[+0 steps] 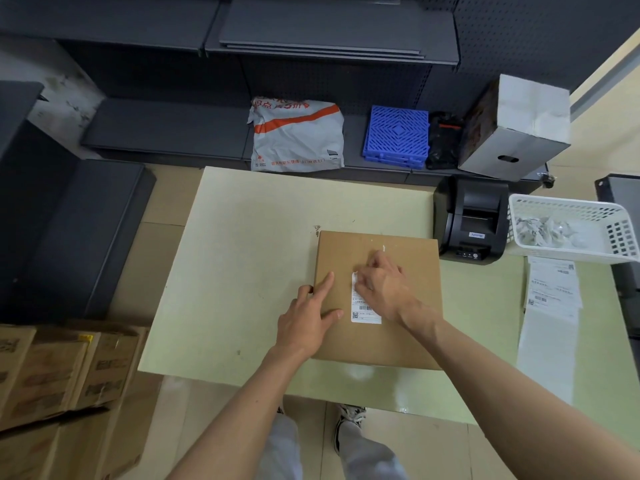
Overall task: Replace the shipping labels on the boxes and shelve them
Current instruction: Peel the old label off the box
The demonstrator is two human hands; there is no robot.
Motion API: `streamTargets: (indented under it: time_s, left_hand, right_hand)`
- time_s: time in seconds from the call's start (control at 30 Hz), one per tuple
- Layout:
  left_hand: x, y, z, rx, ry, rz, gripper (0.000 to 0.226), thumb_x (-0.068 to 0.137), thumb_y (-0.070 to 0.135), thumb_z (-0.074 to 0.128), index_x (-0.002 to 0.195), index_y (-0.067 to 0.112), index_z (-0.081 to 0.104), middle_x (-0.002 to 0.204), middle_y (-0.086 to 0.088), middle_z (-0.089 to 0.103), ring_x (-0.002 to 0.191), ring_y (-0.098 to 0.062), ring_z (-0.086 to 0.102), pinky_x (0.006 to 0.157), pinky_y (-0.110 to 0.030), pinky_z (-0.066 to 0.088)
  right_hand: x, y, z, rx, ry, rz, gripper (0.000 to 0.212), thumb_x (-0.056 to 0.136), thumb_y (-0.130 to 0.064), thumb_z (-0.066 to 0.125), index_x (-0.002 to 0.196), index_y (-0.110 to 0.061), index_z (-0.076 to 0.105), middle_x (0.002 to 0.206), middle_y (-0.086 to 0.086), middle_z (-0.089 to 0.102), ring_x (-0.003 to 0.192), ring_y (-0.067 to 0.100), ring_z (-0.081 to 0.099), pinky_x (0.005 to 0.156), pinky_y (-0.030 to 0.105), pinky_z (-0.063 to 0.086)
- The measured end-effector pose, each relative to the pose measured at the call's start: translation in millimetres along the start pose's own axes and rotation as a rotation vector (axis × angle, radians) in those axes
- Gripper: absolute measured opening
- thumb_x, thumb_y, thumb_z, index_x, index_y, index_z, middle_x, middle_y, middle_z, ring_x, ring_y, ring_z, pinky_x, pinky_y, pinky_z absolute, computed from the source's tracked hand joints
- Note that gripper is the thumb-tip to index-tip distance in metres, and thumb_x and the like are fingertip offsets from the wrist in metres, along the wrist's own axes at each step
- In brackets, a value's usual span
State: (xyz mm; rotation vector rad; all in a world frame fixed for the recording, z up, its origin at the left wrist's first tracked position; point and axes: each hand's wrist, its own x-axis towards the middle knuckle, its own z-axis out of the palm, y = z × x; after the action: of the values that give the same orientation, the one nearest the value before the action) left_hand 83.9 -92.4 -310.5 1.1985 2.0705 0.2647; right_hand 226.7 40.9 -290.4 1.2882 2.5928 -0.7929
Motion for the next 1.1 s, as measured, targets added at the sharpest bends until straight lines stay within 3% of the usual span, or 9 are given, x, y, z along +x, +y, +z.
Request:
streamTargets:
  time_s: [0.07, 0.2, 0.5, 0.67, 0.97, 1.1]
  left_hand:
    - [-1, -1, 0, -0.002, 0.001, 0.003, 0.072, 0.098, 0.057, 0.05, 0.154, 0.056, 0.004, 0.135, 0.0, 0.042, 0.113, -0.023, 0.055, 0.087, -0.043, 0.051]
    - [0, -1, 0, -0.016, -0.001, 0.0, 0.073, 0.097, 0.059, 0.051, 0.153, 0.057, 0.004, 0.135, 0.001, 0.042, 0.117, -0.022, 0.053, 0.091, -0.045, 0.05]
    - [1, -1, 1, -0.02, 0.006, 0.01, 0.072, 0.098, 0.058, 0.051, 0.153, 0.057, 0.004, 0.139, 0.001, 0.041, 0.118, -0.021, 0.053, 0.089, -0.044, 0.051]
    - [1, -3, 1, -0.02, 0.008, 0.011, 0.072, 0.097, 0.058, 0.051, 0.153, 0.057, 0.005, 0.142, 0.001, 0.039, 0.121, -0.021, 0.052, 0.089, -0.044, 0.05]
    - [0, 3, 0, 0.021, 0.014, -0.005, 0.072, 0.099, 0.056, 0.051, 0.155, 0.054, 0.005, 0.132, 0.002, 0.045, 0.111, -0.022, 0.056, 0.084, -0.042, 0.051]
    - [0, 1, 0, -0.003, 0.004, -0.018, 0.073, 0.098, 0.056, 0.051, 0.153, 0.057, 0.004, 0.13, 0.003, 0.044, 0.11, -0.021, 0.055, 0.087, -0.044, 0.051]
  right_hand:
    - [-2, 2, 1, 0.046, 0.011, 0.013, 0.013, 0.091, -0.029, 0.058, 0.099, -0.018, 0.061, 0.105, -0.001, 0.038, 0.103, 0.022, 0.047, 0.088, 0.037, 0.038]
    - [-1, 7, -2, 0.125, 0.011, 0.047, 0.023, 0.089, -0.021, 0.06, 0.111, -0.019, 0.052, 0.113, -0.001, 0.045, 0.104, 0.024, 0.051, 0.091, 0.037, 0.037]
    - [17, -1, -2, 0.088, 0.052, 0.014, 0.01, 0.089, -0.013, 0.055, 0.095, -0.021, 0.058, 0.103, 0.0, 0.051, 0.093, 0.026, 0.054, 0.089, 0.035, 0.036]
    - [21, -2, -2, 0.004, 0.031, -0.064, 0.011, 0.092, -0.011, 0.049, 0.098, -0.015, 0.058, 0.103, 0.005, 0.051, 0.097, 0.025, 0.052, 0.089, 0.037, 0.036]
    - [11, 3, -4, -0.085, 0.01, -0.123, 0.012, 0.1, -0.014, 0.042, 0.105, -0.013, 0.052, 0.112, 0.007, 0.046, 0.099, 0.028, 0.05, 0.087, 0.036, 0.032]
    - [2, 7, -8, 0.021, 0.044, -0.046, 0.012, 0.096, -0.013, 0.046, 0.104, -0.011, 0.056, 0.107, 0.006, 0.052, 0.099, 0.027, 0.053, 0.086, 0.032, 0.033]
